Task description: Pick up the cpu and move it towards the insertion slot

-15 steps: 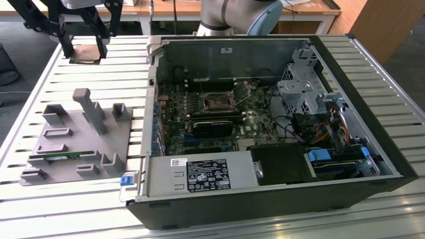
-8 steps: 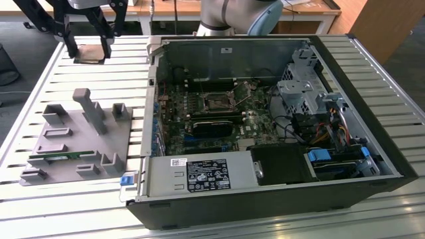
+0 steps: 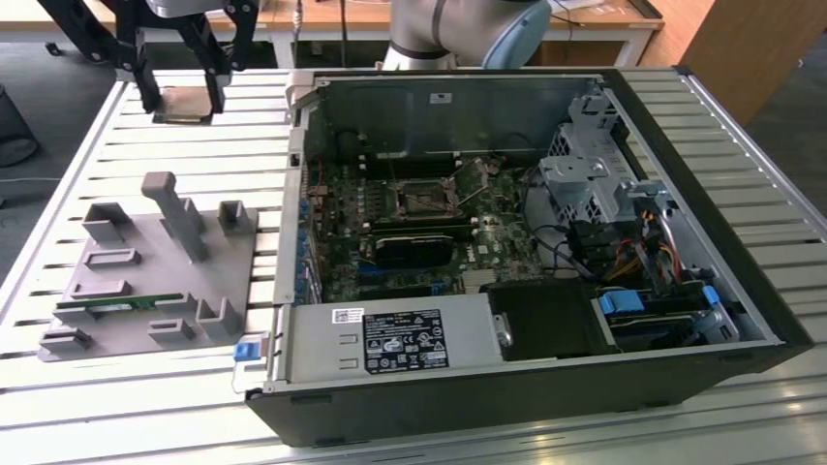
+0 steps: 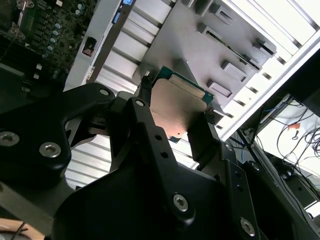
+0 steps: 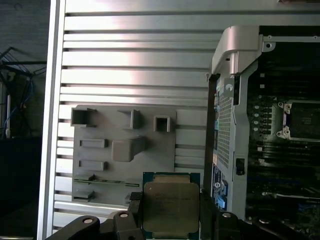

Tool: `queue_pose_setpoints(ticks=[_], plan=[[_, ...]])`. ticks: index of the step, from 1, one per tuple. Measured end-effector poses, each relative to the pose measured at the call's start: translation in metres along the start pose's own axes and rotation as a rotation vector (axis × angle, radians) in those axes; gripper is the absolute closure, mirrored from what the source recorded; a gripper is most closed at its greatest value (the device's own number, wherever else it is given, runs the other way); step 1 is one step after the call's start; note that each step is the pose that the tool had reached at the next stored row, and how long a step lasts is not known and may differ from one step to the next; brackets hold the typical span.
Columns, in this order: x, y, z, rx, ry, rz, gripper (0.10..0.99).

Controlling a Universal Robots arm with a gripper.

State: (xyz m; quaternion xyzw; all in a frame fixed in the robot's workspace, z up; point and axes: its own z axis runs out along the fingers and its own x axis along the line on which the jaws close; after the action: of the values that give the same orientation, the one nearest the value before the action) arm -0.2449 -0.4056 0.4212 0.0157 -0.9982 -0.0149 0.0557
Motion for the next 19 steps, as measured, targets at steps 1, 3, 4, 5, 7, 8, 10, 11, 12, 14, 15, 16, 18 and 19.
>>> queue_pose_setpoints(ticks=[1, 3, 4, 5, 7, 8, 10, 11, 12, 14, 15, 16, 18, 19], plan=[[-0.0013, 0.0, -0.0001, 0.0, 0.0, 0.0, 0.545], [-0.0042, -0.0001, -0.0005, 0.0, 0.0, 0.0, 0.545], [-0.0055, -0.0001, -0.0006, 0.0, 0.0001, 0.0, 0.545], [-0.0069, -0.0002, -0.0008, 0.0, 0.0, 0.0, 0.545], [-0.0098, -0.0003, -0.0011, 0.0, 0.0, 0.0, 0.545], [-0.0111, -0.0003, -0.0013, 0.0, 0.0, 0.0, 0.545], [-0.0138, -0.0004, -0.0016, 0.0, 0.0, 0.0, 0.545], [-0.0152, -0.0004, -0.0017, 0.0, 0.0, 0.0, 0.545], [-0.0165, -0.0005, -0.0019, 0.0, 0.0001, 0.0, 0.545], [-0.019, -0.0006, -0.0022, 0.0, 0.0001, 0.0, 0.545], [-0.0202, -0.0006, -0.0023, 0.0, 0.0, 0.0, 0.545], [-0.0214, -0.0006, -0.0024, 0.0, 0.0, 0.0, 0.545], [-0.0238, -0.0007, -0.0027, 0.0, 0.0001, 0.0, 0.545], [-0.0251, -0.0007, -0.0029, 0.0, 0.0001, 0.0, 0.545]])
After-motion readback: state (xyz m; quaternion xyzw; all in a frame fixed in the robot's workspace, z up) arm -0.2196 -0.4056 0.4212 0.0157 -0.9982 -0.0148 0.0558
